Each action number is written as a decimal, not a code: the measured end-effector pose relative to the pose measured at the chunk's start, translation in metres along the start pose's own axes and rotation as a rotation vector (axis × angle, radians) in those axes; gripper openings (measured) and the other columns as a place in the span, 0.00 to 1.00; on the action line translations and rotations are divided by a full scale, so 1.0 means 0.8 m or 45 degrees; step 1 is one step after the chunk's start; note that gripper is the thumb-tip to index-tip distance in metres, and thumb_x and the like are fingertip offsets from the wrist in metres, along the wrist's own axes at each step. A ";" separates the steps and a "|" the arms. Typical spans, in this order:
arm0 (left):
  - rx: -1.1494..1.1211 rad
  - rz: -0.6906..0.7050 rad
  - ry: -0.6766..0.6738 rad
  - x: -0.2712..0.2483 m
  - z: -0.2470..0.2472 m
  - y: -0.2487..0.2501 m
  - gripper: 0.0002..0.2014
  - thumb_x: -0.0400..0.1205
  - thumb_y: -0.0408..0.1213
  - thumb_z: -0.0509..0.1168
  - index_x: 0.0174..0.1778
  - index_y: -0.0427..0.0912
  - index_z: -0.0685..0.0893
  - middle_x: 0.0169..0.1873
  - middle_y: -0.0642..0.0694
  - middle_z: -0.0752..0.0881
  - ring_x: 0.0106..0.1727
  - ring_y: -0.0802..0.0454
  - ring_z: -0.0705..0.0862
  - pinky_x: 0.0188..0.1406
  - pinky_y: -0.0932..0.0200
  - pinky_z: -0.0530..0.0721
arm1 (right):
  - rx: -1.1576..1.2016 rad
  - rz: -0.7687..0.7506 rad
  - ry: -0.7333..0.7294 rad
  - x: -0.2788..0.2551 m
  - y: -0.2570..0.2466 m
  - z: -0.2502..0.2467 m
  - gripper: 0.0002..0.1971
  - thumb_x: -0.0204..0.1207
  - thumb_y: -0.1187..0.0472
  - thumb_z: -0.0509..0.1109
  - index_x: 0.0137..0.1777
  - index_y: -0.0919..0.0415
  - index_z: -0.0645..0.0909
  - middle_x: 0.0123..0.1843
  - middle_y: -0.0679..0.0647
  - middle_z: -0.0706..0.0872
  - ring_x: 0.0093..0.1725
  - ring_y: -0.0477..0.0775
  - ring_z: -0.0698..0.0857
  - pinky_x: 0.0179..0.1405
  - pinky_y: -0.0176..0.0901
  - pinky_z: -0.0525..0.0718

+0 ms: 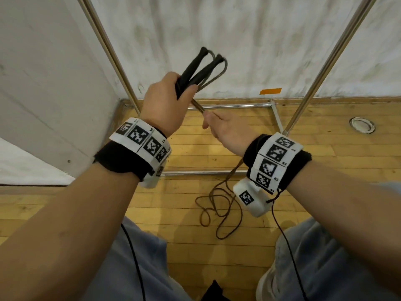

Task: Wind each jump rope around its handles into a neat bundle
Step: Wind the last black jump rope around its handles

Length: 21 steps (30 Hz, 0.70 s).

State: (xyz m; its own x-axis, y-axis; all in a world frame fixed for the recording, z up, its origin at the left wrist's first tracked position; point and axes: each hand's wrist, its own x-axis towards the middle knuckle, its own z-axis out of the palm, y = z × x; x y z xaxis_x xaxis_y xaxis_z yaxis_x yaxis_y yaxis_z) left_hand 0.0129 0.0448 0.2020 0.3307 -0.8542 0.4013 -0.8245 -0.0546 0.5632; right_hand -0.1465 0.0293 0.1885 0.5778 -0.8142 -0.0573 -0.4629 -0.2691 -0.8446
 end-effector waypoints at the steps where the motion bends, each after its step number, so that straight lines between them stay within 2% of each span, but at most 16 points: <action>1: 0.066 0.008 -0.017 0.000 0.003 -0.007 0.17 0.83 0.52 0.62 0.56 0.43 0.79 0.30 0.59 0.74 0.29 0.64 0.74 0.23 0.70 0.66 | -0.093 -0.053 0.017 -0.001 -0.002 0.000 0.19 0.86 0.51 0.52 0.35 0.53 0.75 0.27 0.44 0.72 0.28 0.43 0.70 0.30 0.36 0.66; 4: 0.156 -0.008 -0.055 -0.003 0.016 -0.021 0.18 0.84 0.53 0.61 0.57 0.40 0.78 0.31 0.55 0.74 0.32 0.52 0.74 0.27 0.61 0.67 | -0.225 -0.151 0.029 -0.003 -0.007 0.005 0.19 0.86 0.54 0.53 0.32 0.58 0.71 0.27 0.46 0.71 0.28 0.44 0.70 0.30 0.29 0.67; 6: 0.165 -0.047 -0.079 -0.004 0.022 -0.027 0.19 0.84 0.53 0.59 0.57 0.39 0.78 0.31 0.55 0.74 0.35 0.50 0.76 0.32 0.57 0.70 | -0.300 -0.168 0.034 -0.002 -0.009 0.009 0.20 0.85 0.55 0.53 0.30 0.56 0.70 0.27 0.46 0.71 0.28 0.44 0.70 0.31 0.26 0.67; 8: 0.156 -0.082 -0.105 -0.005 0.027 -0.030 0.19 0.84 0.53 0.59 0.56 0.39 0.78 0.29 0.57 0.73 0.32 0.51 0.76 0.31 0.57 0.71 | -0.330 -0.156 0.031 -0.003 -0.011 0.009 0.19 0.85 0.55 0.53 0.33 0.59 0.73 0.27 0.47 0.72 0.28 0.45 0.71 0.29 0.28 0.68; 10: 0.151 -0.085 -0.118 -0.005 0.031 -0.031 0.17 0.84 0.53 0.59 0.54 0.41 0.77 0.29 0.58 0.72 0.28 0.57 0.74 0.26 0.57 0.70 | -0.323 -0.149 0.012 -0.004 -0.012 0.005 0.19 0.86 0.54 0.53 0.35 0.61 0.73 0.26 0.48 0.71 0.27 0.46 0.70 0.26 0.32 0.67; 11: 0.149 -0.081 -0.119 -0.005 0.033 -0.032 0.16 0.84 0.53 0.59 0.53 0.42 0.76 0.29 0.58 0.72 0.28 0.59 0.74 0.25 0.58 0.70 | -0.328 -0.143 0.006 -0.004 -0.011 0.001 0.19 0.86 0.54 0.52 0.35 0.60 0.72 0.26 0.48 0.71 0.27 0.46 0.70 0.26 0.33 0.65; 13: 0.167 -0.098 -0.129 -0.002 0.032 -0.037 0.15 0.84 0.52 0.60 0.52 0.43 0.75 0.30 0.56 0.74 0.29 0.57 0.75 0.24 0.59 0.70 | -0.348 -0.137 0.019 -0.005 -0.010 -0.008 0.21 0.86 0.52 0.52 0.31 0.58 0.68 0.25 0.48 0.68 0.25 0.47 0.67 0.26 0.37 0.65; 15: 0.211 -0.154 -0.170 0.000 0.029 -0.043 0.15 0.84 0.52 0.60 0.54 0.43 0.76 0.34 0.51 0.78 0.33 0.51 0.77 0.28 0.57 0.72 | -0.368 -0.137 0.060 -0.006 -0.008 -0.017 0.23 0.86 0.50 0.52 0.27 0.56 0.62 0.23 0.47 0.64 0.22 0.44 0.64 0.23 0.34 0.62; 17: 0.220 -0.173 -0.241 -0.002 0.028 -0.046 0.15 0.83 0.52 0.61 0.57 0.45 0.78 0.34 0.53 0.78 0.34 0.53 0.77 0.29 0.58 0.72 | -0.324 -0.117 0.106 -0.008 -0.006 -0.027 0.24 0.85 0.49 0.52 0.26 0.54 0.61 0.22 0.45 0.62 0.18 0.44 0.63 0.20 0.32 0.64; 19: 0.213 -0.156 -0.321 -0.005 0.030 -0.042 0.16 0.83 0.51 0.62 0.61 0.46 0.79 0.35 0.53 0.79 0.35 0.54 0.77 0.30 0.58 0.73 | -0.218 -0.066 0.145 -0.005 -0.003 -0.034 0.24 0.85 0.49 0.53 0.25 0.54 0.63 0.21 0.44 0.63 0.16 0.43 0.62 0.17 0.30 0.64; 21: 0.270 -0.132 -0.408 -0.010 0.033 -0.035 0.17 0.85 0.50 0.59 0.66 0.47 0.77 0.39 0.51 0.81 0.34 0.54 0.77 0.29 0.58 0.72 | -0.079 0.008 0.127 0.000 -0.002 -0.041 0.22 0.85 0.50 0.55 0.28 0.55 0.68 0.23 0.46 0.65 0.19 0.42 0.62 0.19 0.30 0.63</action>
State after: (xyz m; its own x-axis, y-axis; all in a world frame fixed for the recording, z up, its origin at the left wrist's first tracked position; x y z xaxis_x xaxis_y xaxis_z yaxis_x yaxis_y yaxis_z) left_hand 0.0210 0.0396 0.1637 0.2846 -0.9548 0.0854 -0.8820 -0.2259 0.4135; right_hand -0.1676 0.0129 0.2076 0.5064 -0.8623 -0.0066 -0.5090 -0.2927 -0.8095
